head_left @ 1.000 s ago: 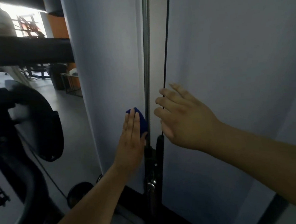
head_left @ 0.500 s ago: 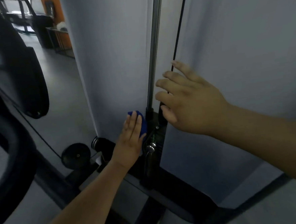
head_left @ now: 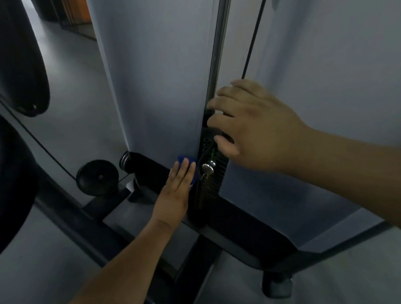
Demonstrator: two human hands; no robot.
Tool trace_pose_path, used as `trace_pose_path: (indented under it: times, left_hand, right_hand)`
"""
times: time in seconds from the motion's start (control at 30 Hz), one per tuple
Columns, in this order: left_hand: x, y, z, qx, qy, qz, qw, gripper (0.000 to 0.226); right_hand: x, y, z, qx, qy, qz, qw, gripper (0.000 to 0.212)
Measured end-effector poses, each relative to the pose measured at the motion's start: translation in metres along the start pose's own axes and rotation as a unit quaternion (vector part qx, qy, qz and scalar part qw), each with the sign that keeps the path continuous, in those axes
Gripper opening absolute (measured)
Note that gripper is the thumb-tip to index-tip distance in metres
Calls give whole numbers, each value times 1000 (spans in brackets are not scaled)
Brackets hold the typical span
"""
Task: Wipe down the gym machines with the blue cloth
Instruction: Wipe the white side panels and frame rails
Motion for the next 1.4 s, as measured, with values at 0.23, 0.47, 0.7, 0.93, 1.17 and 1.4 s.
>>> trace_pose_path:
  times: [0.23,0.47,0.7,0.93,1.17,1.4]
  left_hand:
    - [56,9,-16,91,-174,-46,979,70]
    - [93,29,-60,80,-311,-142,936,67]
    - [67,28,-111,142,-450,-72,879,65]
    - [66,89,-158,244,-532,-68,808,97]
    - [74,83,-146,118,-448,-136,876,85]
    - [73,87,-163,93,-443,-132,882,93]
  right_hand:
    - [13,34,-24,-116,-15,-18,993,28]
    - [37,85,-70,-207,-21,-95,974,32]
    - [47,133,-101,-206,-38,-111,972,26]
    - [30,145,-106,-146,-56,-143,977,20]
    - [30,177,-173,-237,-69,-143,958,13]
    - [54,309,-233,-300,25,-281,911,64]
Point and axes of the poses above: each hand's wrist, its own x-axis away from the middle knuckle, its own y-axis out of the palm, z = x × y, the point moved 5 cm from there along -x, towards the middle knuckle, and after that the axes turned 6 degrees about -y, right-handed, at the moved point
